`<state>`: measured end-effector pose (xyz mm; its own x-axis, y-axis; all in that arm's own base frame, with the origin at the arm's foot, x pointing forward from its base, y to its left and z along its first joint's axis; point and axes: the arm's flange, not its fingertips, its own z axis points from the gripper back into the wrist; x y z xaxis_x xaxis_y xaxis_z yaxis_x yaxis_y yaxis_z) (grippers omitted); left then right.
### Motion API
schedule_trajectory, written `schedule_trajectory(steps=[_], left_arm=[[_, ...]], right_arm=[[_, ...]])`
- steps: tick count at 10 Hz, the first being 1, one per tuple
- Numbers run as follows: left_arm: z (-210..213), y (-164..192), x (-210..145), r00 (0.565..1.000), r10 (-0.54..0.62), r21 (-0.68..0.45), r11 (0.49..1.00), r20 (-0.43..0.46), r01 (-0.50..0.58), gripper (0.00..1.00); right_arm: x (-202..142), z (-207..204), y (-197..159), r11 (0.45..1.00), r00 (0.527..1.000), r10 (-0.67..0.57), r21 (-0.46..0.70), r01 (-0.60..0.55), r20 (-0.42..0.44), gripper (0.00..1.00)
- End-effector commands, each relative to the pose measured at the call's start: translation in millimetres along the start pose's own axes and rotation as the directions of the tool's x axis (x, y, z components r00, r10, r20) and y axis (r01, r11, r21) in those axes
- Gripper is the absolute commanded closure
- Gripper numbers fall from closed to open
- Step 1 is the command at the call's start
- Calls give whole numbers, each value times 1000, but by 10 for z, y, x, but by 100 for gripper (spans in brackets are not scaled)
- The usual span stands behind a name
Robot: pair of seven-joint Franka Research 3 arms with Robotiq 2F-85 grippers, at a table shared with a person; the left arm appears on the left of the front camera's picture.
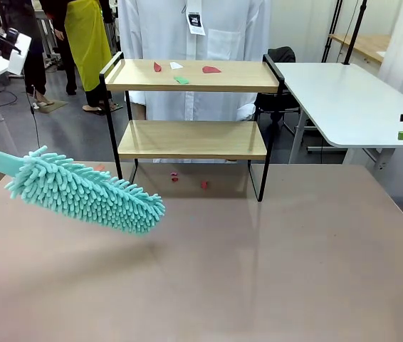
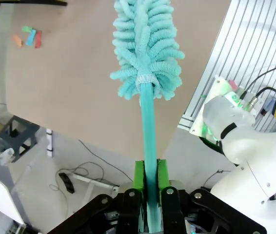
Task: Clean the shelf.
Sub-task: Clean the specific section of the Shelf indicated by the human with the Duster.
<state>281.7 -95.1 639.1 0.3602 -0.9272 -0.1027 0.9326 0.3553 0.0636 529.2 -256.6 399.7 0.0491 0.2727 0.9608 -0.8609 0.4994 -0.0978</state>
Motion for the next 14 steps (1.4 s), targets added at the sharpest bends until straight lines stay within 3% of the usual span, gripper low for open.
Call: schedule_trajectory(steps=[1, 14], left_arm=[[-46, -22, -27, 1000, 8, -6, 1000, 14, -8, 87], [-46, -22, -27, 1000, 8, -6, 1000, 14, -8, 87]], right_arm=[[76, -25, 10, 1000, 1000, -13, -12, 13, -20, 0], [76, -25, 10, 1000, 1000, -13, -12, 13, -20, 0]])
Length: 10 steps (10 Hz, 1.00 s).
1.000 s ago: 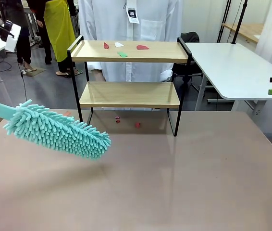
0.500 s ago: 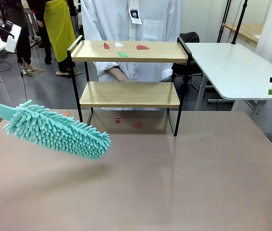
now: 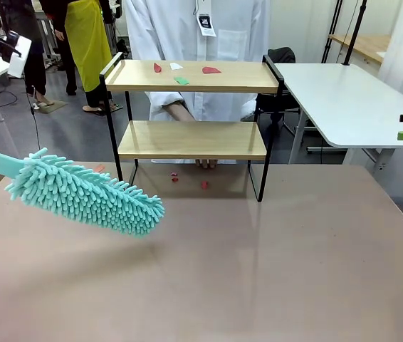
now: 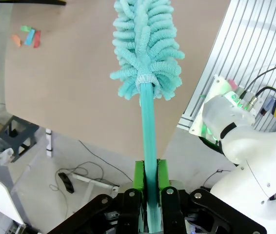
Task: Clean the shelf.
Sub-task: Clean the specific section of the Shelf indicated by the human with the Duster.
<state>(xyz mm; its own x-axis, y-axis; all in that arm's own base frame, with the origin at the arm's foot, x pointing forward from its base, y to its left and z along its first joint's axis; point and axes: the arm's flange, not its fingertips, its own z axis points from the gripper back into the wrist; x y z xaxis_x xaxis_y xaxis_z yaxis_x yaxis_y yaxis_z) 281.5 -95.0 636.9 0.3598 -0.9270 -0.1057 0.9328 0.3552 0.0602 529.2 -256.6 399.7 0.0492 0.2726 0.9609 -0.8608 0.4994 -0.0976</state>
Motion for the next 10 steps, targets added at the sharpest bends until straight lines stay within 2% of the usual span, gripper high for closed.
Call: schedule_trajectory(steps=[1, 10], left_arm=[[-24, -19, -28, 1000, 8, -3, 1000, 17, -8, 87], [-24, -19, -28, 1000, 8, -3, 1000, 17, -8, 87]], right_arm=[[76, -25, 10, 1000, 1000, -13, -12, 12, -20, 0], [76, -25, 10, 1000, 1000, -13, -12, 12, -20, 0]])
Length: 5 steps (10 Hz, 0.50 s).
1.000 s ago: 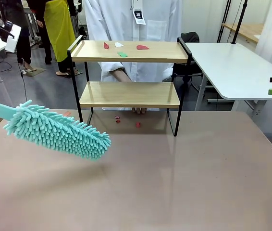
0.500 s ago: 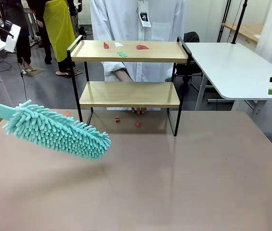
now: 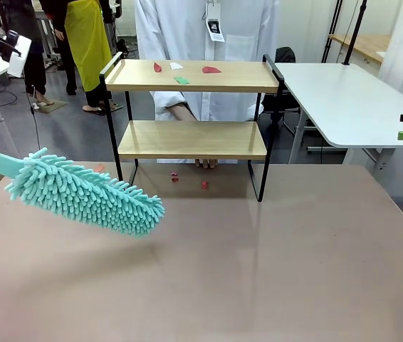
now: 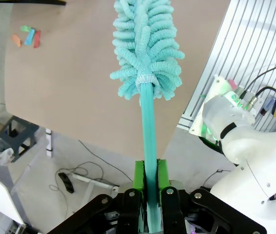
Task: Clean the shelf.
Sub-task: Clean the specific section of the Shelf indicated by the human with the Duster.
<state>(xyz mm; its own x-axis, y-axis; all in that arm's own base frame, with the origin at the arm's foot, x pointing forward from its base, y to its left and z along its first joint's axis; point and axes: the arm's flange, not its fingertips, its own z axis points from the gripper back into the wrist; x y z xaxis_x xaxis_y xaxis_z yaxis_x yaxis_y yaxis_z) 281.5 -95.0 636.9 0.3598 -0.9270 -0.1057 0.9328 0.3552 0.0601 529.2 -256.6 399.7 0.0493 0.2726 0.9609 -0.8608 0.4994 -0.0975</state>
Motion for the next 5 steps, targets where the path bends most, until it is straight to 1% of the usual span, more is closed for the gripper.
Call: schedule_trajectory(steps=[1, 2, 3, 5], left_arm=[[-24, -19, -28, 1000, 8, -3, 1000, 17, -8, 87], [0, 0, 0, 1000, 0, 0, 1000, 0, 0, 87], [-21, -38, 193, 999, -5, 2, 1000, 38, 5, 87], [-91, -216, 473, 991, 31, -11, 999, 133, -30, 87]], right_arm=[[76, -25, 10, 1000, 1000, -13, -12, 12, -20, 0], [76, -25, 10, 1000, 1000, -13, -12, 12, -20, 0], [76, -25, 10, 1000, 1000, -13, -12, 12, -20, 0], [76, -25, 10, 1000, 1000, -13, -12, 12, -20, 0]])
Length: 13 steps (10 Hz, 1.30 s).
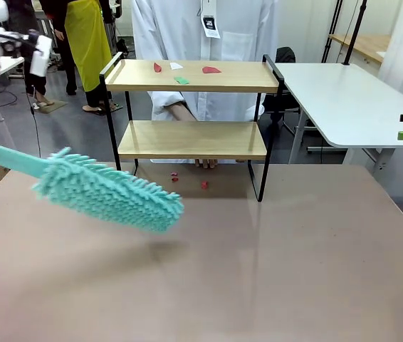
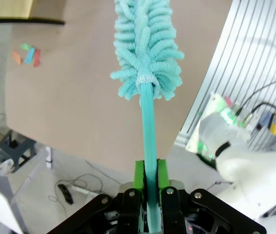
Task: Clean the shelf.
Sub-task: Clean the specific section of the Shelf indicated by the human with the Duster.
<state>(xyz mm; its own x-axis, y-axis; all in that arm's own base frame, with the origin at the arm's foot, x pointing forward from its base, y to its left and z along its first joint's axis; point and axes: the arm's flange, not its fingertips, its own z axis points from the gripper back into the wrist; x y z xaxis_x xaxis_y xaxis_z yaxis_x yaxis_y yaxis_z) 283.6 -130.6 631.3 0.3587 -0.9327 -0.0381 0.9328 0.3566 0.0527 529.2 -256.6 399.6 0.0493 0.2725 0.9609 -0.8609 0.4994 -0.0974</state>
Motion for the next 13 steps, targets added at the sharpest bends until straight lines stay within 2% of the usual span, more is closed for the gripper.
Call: schedule_trajectory(steps=[1, 3, 5, 8, 9, 10, 11, 13], left_arm=[[-127, -166, 272, 993, 48, -25, 999, 107, -45, 87], [-320, -426, 642, 970, 171, -51, 985, 175, -164, 87], [-497, -640, 1044, 935, 300, -26, 953, 190, -301, 87], [-719, -778, 1478, 865, 423, -99, 906, 270, -412, 87], [-744, -767, 1570, 861, 426, -120, 905, 278, -409, 87], [-678, -696, 1544, 886, 399, -122, 917, 237, -380, 87], [-718, -801, 1524, 880, 408, -90, 913, 246, -398, 87], [-763, -746, 1584, 879, 414, -102, 910, 239, -401, 87]], right_arm=[[76, -24, 10, 1000, 1000, -13, -12, 12, -20, 0], [76, -24, 10, 1000, 1000, -13, -12, 12, -20, 0], [76, -24, 10, 1000, 1000, -13, -12, 12, -20, 0], [76, -24, 10, 1000, 1000, -13, -12, 12, -20, 0], [76, -24, 10, 1000, 1000, -13, -12, 12, -20, 0], [76, -24, 10, 1000, 1000, -13, -12, 12, -20, 0], [76, -24, 10, 1000, 1000, -13, -12, 12, -20, 0], [76, -24, 10, 1000, 1000, -13, -12, 12, -20, 0]])
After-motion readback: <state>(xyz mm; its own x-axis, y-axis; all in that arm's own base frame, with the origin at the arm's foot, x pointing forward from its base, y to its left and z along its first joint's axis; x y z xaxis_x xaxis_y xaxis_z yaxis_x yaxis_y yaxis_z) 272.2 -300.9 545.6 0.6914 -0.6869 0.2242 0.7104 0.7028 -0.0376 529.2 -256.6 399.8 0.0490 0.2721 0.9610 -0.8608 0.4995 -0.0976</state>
